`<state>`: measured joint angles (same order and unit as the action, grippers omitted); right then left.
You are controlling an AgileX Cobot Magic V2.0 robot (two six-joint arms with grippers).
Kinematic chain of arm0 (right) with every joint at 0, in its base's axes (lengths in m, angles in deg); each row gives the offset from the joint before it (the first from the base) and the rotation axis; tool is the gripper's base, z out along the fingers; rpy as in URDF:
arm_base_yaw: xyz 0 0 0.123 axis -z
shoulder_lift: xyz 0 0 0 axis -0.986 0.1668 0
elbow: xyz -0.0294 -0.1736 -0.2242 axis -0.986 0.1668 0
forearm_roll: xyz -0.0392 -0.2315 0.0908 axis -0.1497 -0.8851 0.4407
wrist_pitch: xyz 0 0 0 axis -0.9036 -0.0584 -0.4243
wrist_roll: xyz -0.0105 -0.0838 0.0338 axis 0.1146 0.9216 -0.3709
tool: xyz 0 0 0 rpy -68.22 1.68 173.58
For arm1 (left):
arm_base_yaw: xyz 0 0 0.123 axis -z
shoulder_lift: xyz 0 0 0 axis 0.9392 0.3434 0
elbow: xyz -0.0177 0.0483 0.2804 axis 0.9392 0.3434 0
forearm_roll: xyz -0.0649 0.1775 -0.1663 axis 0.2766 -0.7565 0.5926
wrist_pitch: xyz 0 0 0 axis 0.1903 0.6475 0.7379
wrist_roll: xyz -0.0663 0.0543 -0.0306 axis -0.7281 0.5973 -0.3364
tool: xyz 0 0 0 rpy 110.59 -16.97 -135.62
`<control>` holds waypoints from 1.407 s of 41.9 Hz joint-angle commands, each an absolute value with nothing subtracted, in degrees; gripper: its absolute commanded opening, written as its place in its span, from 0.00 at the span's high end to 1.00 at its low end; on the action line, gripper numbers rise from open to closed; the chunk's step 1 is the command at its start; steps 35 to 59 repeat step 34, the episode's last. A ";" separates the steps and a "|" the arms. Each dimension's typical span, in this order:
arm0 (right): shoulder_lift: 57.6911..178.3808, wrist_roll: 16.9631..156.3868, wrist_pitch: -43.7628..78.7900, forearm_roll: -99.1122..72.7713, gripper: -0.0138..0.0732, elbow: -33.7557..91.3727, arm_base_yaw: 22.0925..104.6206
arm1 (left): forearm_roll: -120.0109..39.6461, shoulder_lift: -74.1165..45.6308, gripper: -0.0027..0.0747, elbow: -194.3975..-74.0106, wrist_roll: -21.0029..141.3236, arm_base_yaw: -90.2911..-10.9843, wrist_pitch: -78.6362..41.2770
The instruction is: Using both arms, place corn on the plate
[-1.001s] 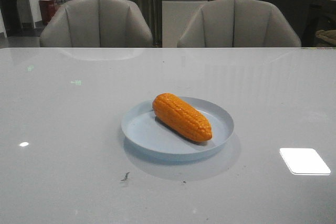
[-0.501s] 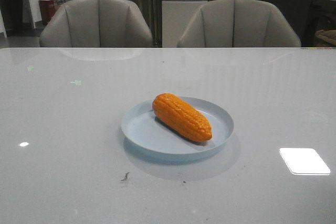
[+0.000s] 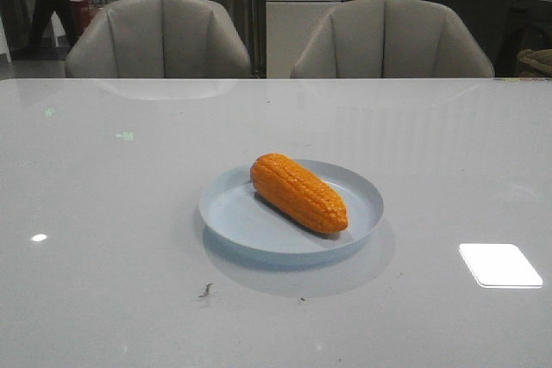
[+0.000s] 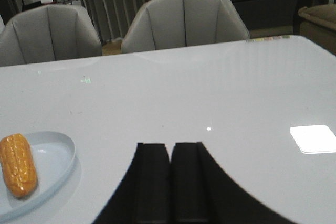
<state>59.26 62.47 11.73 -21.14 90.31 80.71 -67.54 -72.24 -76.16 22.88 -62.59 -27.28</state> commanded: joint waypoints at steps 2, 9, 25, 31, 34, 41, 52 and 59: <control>58.00 62.55 8.85 -21.35 0.78 89.60 81.03 | -67.35 -73.35 0.84 -74.03 22.38 -62.11 -32.33; 57.89 62.55 11.18 -21.35 0.78 89.60 81.03 | -67.35 -73.35 0.84 -74.03 22.38 -62.11 -32.33; 57.89 62.55 11.40 -21.35 0.78 89.60 81.03 | -67.35 -73.35 0.84 -74.03 22.38 -62.11 -32.33; 57.89 62.55 11.40 -21.35 0.78 89.60 81.03 | -67.35 -73.35 0.84 -74.03 22.38 -62.11 -32.33; 57.89 62.55 11.40 -21.35 0.78 89.60 81.03 | -67.35 -73.35 0.84 -74.03 22.38 -62.11 -32.33; 57.89 62.55 11.40 -21.35 0.78 89.60 81.03 | -67.35 -73.35 0.84 -74.03 22.38 -62.11 -32.33; 57.89 62.55 11.40 -21.35 0.78 89.60 81.03 | -67.35 -73.35 0.84 -74.03 22.38 -62.11 -32.33; 57.89 62.55 11.40 -21.35 0.78 89.60 81.03 | -67.35 -73.35 0.84 -74.03 22.38 -62.11 -32.33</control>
